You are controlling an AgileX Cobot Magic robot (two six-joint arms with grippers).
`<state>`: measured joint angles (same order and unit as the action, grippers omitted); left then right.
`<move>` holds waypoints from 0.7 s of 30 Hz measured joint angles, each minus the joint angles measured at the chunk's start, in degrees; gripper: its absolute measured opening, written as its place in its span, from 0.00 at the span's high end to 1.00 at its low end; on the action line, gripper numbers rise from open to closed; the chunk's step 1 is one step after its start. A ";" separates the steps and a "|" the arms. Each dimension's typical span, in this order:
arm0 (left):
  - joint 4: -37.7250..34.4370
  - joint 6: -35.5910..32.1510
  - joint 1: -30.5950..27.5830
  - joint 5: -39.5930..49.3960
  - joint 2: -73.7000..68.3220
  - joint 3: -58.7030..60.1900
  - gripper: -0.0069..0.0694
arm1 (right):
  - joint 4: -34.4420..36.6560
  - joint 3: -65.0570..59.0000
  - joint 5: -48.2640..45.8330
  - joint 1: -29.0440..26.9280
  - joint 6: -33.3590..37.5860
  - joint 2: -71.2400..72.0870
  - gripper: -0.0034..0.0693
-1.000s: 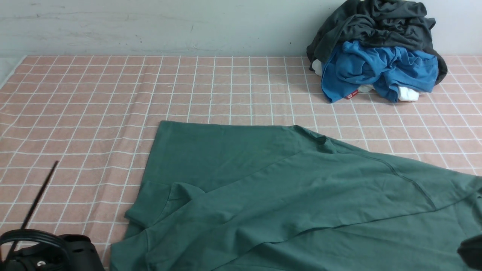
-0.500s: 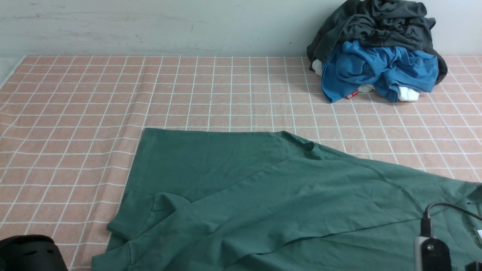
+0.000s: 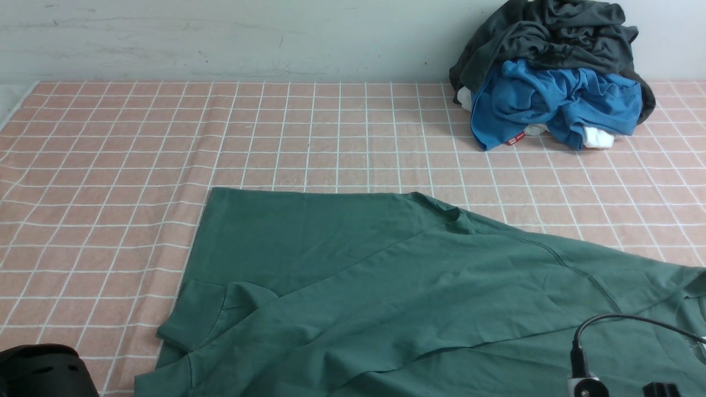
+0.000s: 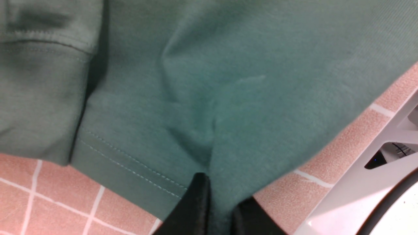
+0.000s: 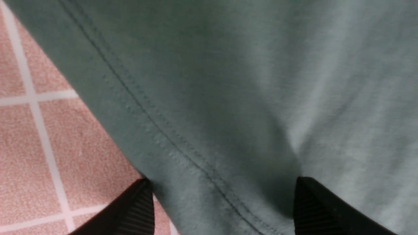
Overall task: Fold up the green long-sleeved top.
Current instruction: Use both arms simultaneously to clamp the lower edge of the clothing fabric
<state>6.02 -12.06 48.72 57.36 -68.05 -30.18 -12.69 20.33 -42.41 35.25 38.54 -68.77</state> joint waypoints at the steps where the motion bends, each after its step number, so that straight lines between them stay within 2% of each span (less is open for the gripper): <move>1: 0.00 -0.06 0.00 -0.13 0.00 0.00 0.88 | -0.10 0.00 -0.21 0.00 0.00 -0.44 0.24; 4: 0.00 -0.11 0.00 -0.23 0.00 0.00 0.88 | -0.71 0.05 -0.39 0.00 0.17 -0.65 0.29; 8: 0.00 -0.11 0.00 -0.23 0.00 0.00 0.88 | -2.21 0.05 -0.39 0.00 0.11 -0.78 0.41; 14: 0.00 -0.11 0.00 -0.42 0.00 0.00 0.88 | -3.84 0.05 0.13 0.00 -0.68 -0.89 0.66; 21: 0.00 -0.11 0.00 -0.42 0.04 0.00 0.88 | -4.08 0.05 0.42 0.00 -2.01 -0.75 0.88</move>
<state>6.02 -12.17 48.72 56.94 -68.01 -30.18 -16.77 20.38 -41.99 35.25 36.53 -69.51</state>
